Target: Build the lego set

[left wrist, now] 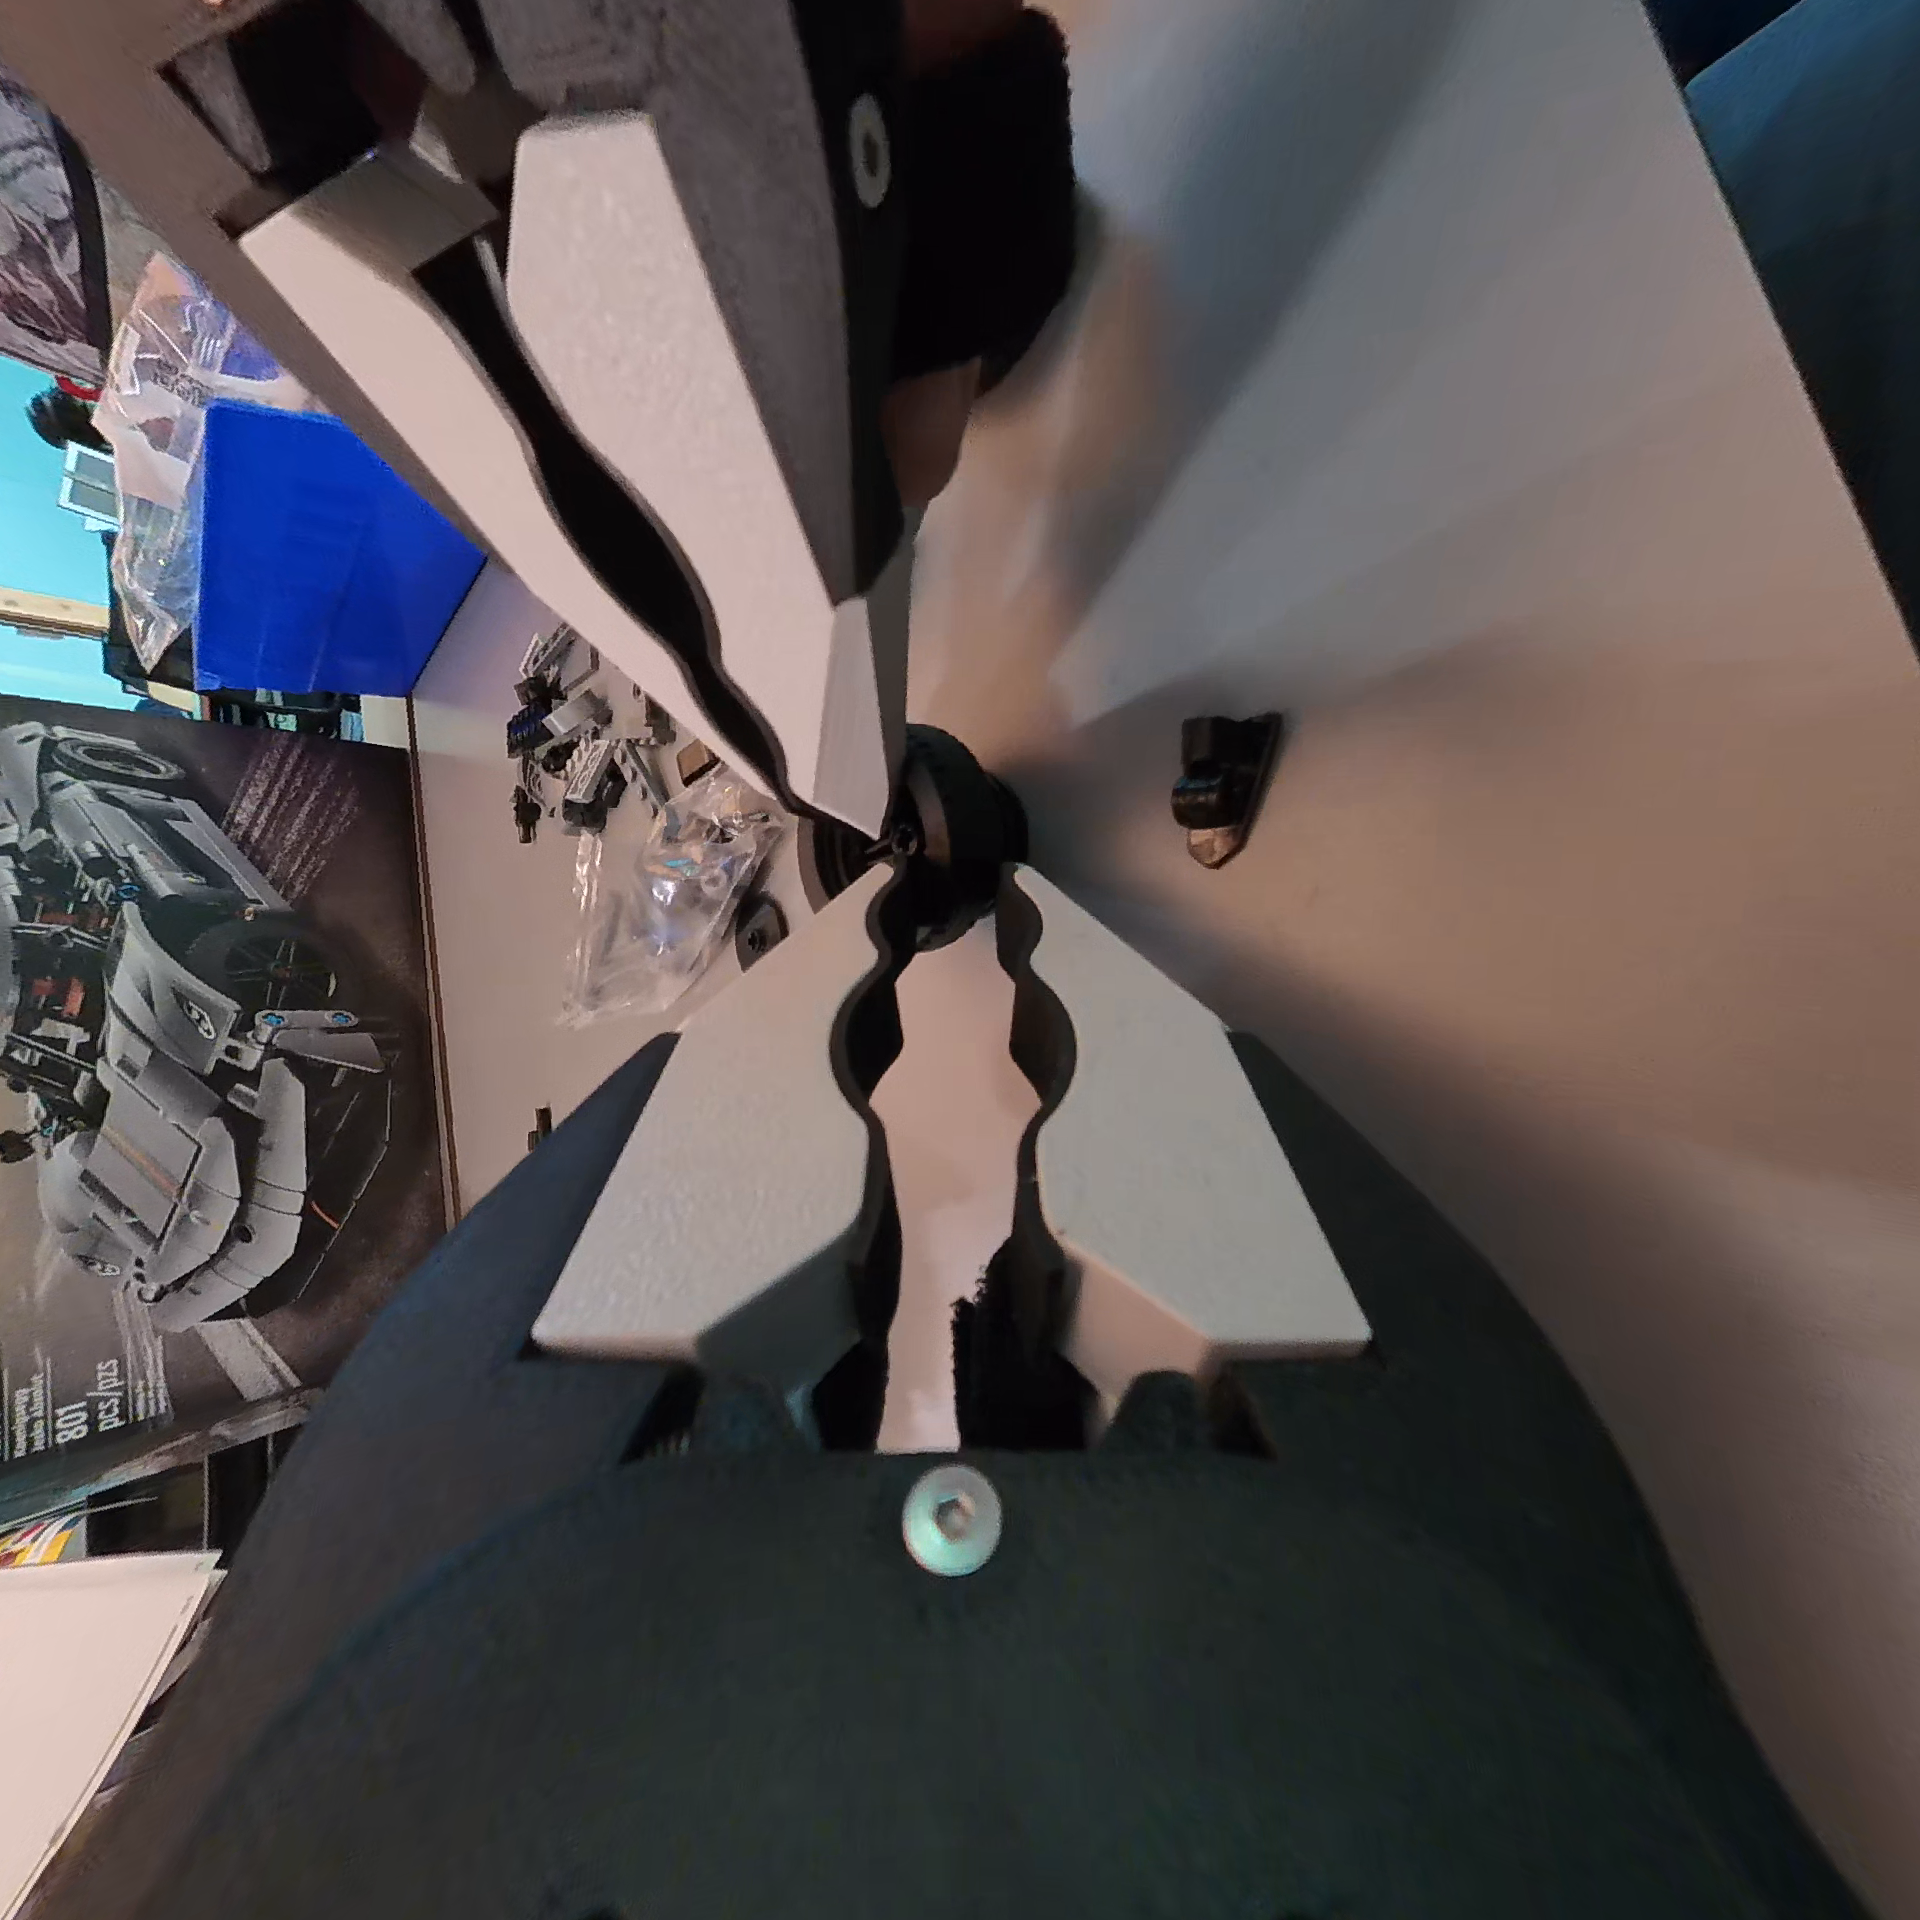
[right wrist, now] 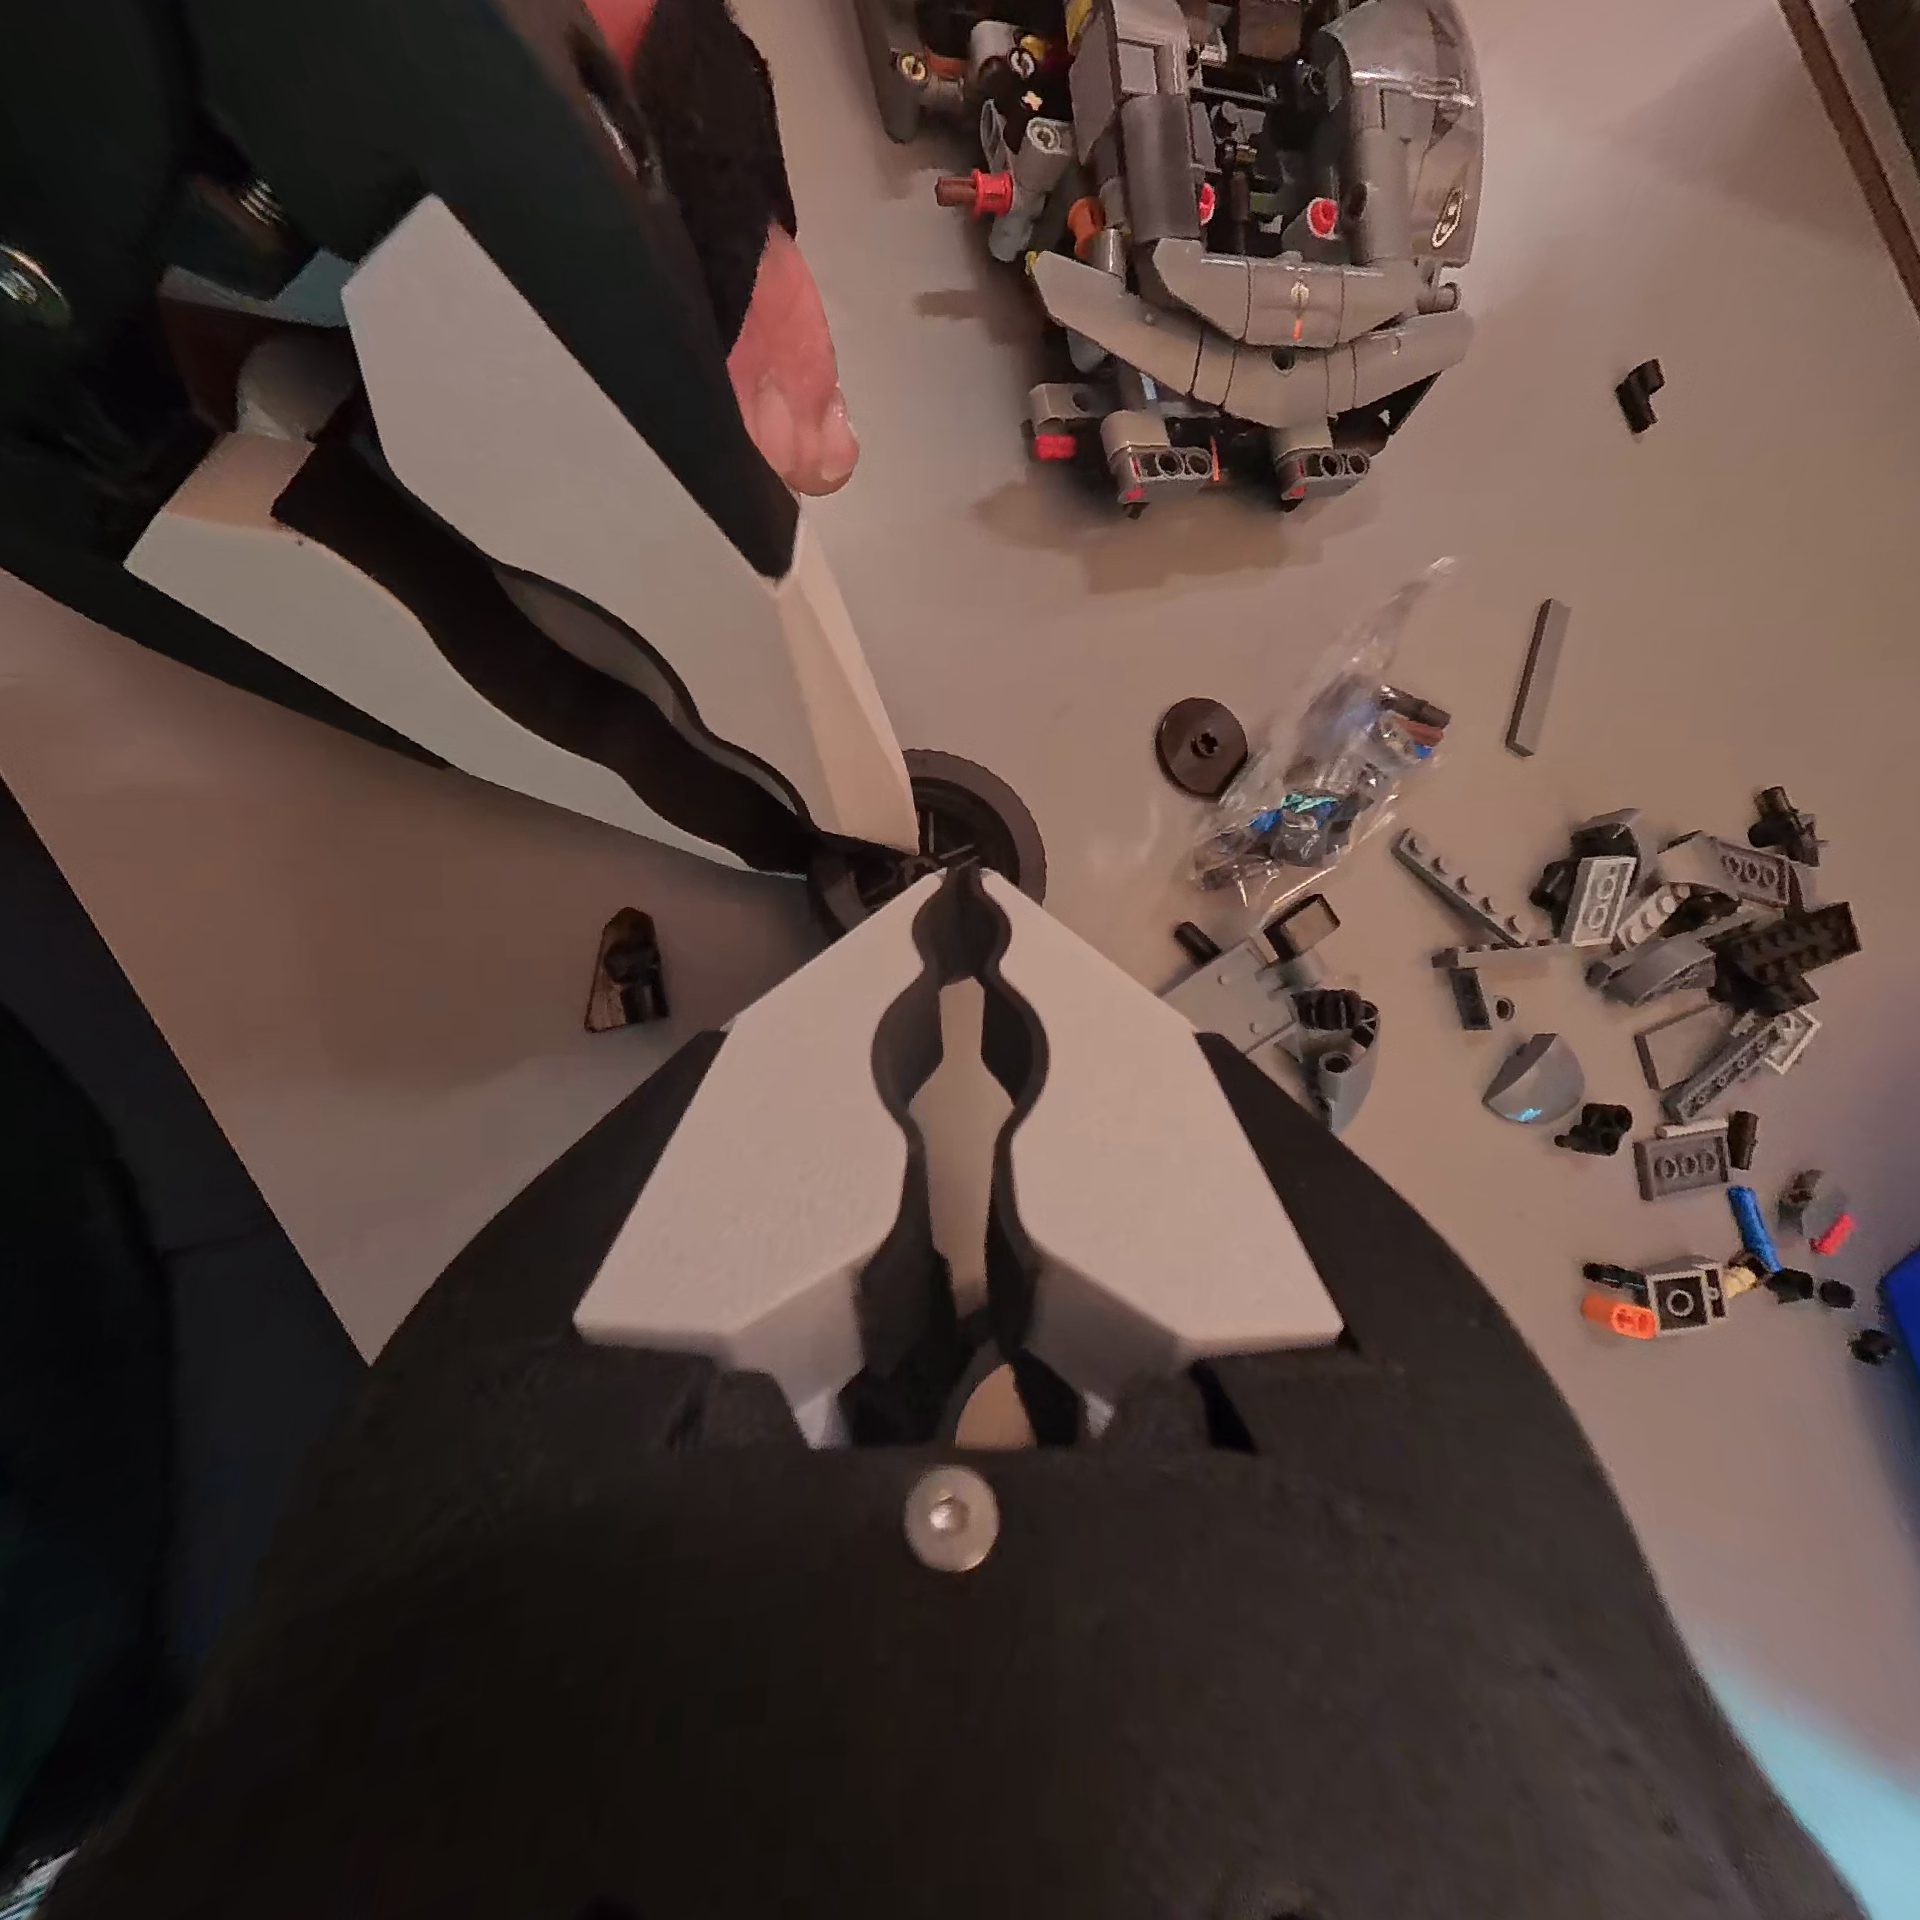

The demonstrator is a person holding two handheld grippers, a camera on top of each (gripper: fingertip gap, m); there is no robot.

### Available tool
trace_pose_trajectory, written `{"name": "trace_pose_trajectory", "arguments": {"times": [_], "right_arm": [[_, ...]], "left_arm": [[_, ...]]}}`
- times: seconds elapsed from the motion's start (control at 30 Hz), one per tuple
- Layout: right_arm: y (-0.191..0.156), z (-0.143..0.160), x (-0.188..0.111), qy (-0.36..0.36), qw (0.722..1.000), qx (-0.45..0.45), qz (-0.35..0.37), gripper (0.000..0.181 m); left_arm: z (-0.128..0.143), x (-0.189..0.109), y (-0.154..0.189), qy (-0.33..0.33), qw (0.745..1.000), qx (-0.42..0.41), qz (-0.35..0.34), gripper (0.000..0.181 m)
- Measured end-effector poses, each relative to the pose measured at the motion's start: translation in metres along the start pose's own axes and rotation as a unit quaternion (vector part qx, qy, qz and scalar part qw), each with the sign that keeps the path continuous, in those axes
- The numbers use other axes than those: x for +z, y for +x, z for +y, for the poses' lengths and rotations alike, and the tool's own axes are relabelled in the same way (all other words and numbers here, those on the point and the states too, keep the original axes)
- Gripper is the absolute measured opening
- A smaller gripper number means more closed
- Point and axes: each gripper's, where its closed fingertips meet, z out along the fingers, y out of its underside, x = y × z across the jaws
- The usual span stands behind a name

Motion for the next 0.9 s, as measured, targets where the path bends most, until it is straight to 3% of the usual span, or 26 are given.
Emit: {"name": "trace_pose_trajectory", "arguments": {"times": [0.03,0.53,0.9], "right_arm": [[-0.0002,0.0,0.0004,0.005,1.0,0.002,-0.001,0.0],[-0.0008,0.0006,0.0015,0.06,0.997,-0.035,0.042,0.0],[0.0015,-0.0003,0.0008,0.082,0.985,-0.088,0.127,0.0]], "left_arm": [[0.0001,0.0,0.0001,-0.001,1.0,0.001,0.0,0.014],[-0.0002,0.0012,0.001,-0.03,0.997,0.057,-0.046,0.014],[-0.0001,0.0018,0.0006,-0.051,0.994,0.075,-0.054,0.014]]}}
